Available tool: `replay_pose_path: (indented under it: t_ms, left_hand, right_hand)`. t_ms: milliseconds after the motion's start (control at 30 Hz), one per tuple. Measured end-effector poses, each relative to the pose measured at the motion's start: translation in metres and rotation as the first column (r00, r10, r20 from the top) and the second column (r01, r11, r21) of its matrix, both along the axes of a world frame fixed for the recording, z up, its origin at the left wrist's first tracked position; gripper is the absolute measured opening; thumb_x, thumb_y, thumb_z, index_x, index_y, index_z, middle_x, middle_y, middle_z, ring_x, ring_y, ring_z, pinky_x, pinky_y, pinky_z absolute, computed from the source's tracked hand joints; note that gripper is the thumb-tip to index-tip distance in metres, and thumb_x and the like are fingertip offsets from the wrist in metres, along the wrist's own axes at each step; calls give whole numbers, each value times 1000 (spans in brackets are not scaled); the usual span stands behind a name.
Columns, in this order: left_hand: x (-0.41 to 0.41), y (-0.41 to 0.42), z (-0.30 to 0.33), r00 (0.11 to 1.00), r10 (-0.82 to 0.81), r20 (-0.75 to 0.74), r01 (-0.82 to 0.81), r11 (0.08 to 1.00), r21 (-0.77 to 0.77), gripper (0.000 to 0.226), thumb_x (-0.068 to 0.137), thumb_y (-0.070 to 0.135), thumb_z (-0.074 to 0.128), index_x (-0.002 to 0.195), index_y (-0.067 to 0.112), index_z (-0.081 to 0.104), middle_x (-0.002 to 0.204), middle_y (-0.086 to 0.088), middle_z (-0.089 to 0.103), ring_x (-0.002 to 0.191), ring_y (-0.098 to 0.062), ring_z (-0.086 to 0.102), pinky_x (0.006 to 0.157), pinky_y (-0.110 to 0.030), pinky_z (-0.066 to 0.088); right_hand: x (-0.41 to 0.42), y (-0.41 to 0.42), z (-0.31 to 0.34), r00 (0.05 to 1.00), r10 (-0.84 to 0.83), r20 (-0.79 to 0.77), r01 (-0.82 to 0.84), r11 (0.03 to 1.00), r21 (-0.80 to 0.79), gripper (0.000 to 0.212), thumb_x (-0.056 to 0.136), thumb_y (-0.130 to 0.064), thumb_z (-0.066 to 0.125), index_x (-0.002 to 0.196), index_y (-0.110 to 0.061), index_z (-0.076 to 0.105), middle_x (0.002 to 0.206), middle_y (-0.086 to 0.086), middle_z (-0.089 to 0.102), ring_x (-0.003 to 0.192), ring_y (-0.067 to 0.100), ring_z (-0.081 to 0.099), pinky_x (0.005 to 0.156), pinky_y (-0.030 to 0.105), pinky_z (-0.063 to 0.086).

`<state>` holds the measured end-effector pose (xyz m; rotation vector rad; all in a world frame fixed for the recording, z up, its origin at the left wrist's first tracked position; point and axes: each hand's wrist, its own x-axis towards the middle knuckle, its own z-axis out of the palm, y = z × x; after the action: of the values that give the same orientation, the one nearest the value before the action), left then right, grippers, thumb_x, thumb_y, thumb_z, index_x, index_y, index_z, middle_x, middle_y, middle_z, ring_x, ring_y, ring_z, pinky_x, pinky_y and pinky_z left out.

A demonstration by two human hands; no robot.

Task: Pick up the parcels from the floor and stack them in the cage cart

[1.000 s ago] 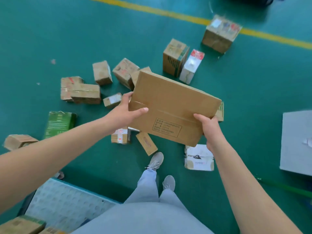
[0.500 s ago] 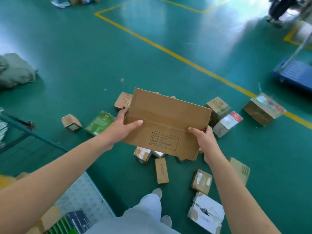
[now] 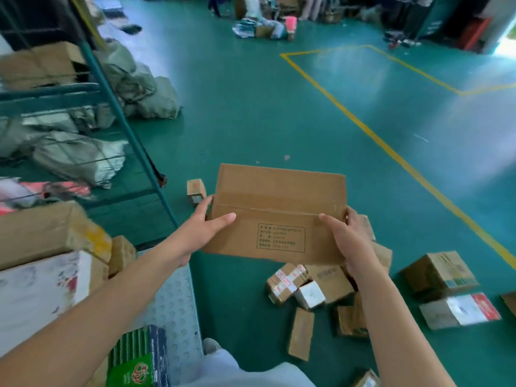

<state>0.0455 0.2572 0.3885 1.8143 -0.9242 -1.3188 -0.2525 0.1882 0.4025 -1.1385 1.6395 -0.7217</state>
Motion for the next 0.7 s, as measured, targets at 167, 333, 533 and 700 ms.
replay_pose_path:
  t_ms: [167, 333, 533, 700]
  left_hand:
    - [91, 20, -5, 982, 184, -35, -182, 982, 40, 104, 78, 68, 76, 159, 50, 12, 151, 3, 47, 132, -26, 50, 116, -52, 37]
    - [169, 36, -1, 943, 333, -31, -330, 941, 74, 126, 56, 81, 80, 157, 53, 10, 154, 0, 45, 134, -29, 51, 115, -56, 39]
    - [239, 59, 6, 851, 525, -18, -524, 851, 39, 96, 89, 51, 73, 161, 43, 10, 146, 4, 47, 127, -22, 52, 110, -41, 42]
    - [274, 80, 2, 753, 657, 32, -656, 746, 115, 105, 84, 61, 74, 160, 47, 3, 159, 0, 40, 135, -30, 50, 110, -54, 46]
  right_hand:
    - [108, -46, 3, 976, 215, -22, -215, 977, -5, 64, 93, -47, 69, 148, -33, 39, 127, -5, 58, 110, 21, 58, 103, 50, 49]
    - [211, -77, 5, 910, 411, -48, -413, 910, -34, 62, 92, -48, 70, 144, -30, 41, 133, -4, 56, 112, 21, 57, 102, 49, 49]
    - [322, -97, -1, 796, 604, -18, -605, 796, -13, 69, 88, -50, 71, 147, -33, 40, 132, -6, 59, 115, 23, 60, 105, 54, 49]
    - [391, -112, -9, 682, 731, -9, -731, 682, -8, 67, 90, -49, 69, 148, -32, 40, 130, -6, 58, 114, 22, 60, 104, 53, 49]
